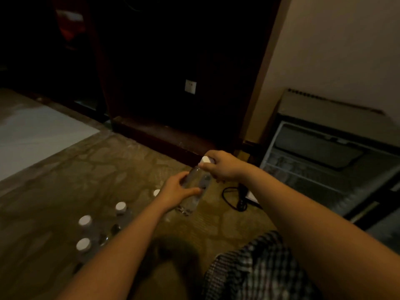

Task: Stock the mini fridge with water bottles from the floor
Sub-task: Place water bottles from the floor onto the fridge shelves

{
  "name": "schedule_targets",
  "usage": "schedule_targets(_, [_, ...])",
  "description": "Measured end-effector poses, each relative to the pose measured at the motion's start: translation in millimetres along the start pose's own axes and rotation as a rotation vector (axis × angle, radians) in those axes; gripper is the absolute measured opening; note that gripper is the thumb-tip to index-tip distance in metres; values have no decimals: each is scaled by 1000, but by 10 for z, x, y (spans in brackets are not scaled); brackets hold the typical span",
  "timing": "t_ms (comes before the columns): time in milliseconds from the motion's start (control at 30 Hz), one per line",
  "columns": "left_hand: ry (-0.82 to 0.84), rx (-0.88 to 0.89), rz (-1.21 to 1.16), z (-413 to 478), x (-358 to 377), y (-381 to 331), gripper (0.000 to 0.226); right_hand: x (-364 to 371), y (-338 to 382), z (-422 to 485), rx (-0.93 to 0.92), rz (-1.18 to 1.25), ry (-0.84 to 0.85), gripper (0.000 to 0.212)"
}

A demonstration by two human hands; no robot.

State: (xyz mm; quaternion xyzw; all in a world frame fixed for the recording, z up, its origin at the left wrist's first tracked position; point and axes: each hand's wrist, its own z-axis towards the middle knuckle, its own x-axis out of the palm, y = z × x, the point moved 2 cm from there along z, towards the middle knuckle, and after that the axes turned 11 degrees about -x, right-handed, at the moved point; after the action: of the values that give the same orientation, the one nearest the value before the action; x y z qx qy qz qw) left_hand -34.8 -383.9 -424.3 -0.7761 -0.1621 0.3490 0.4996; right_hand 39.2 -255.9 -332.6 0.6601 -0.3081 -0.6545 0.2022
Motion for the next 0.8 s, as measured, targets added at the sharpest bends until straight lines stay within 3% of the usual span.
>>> schedule_targets(67, [-12,53,40,80,120,-255,46,-259,-59,-160,-30,-44,-74,32])
schedule_targets(233, [-61,142,97,197,464,-915,67,-852,-272,-466,-54,-26,-222,12])
schedule_targets(533, [19,268,179,356,1164,-1644,42,-1501,-745,-968,30,9,-387,9])
schedule_targets(633, [46,287,227,456,1470,-1719,38,-1618,-1014,-1138,88,20,-412,17])
schedule_targets(800, [162,273,258,676,2099,-1667,49,-1716,-1555,-1394,168,4,-451,25])
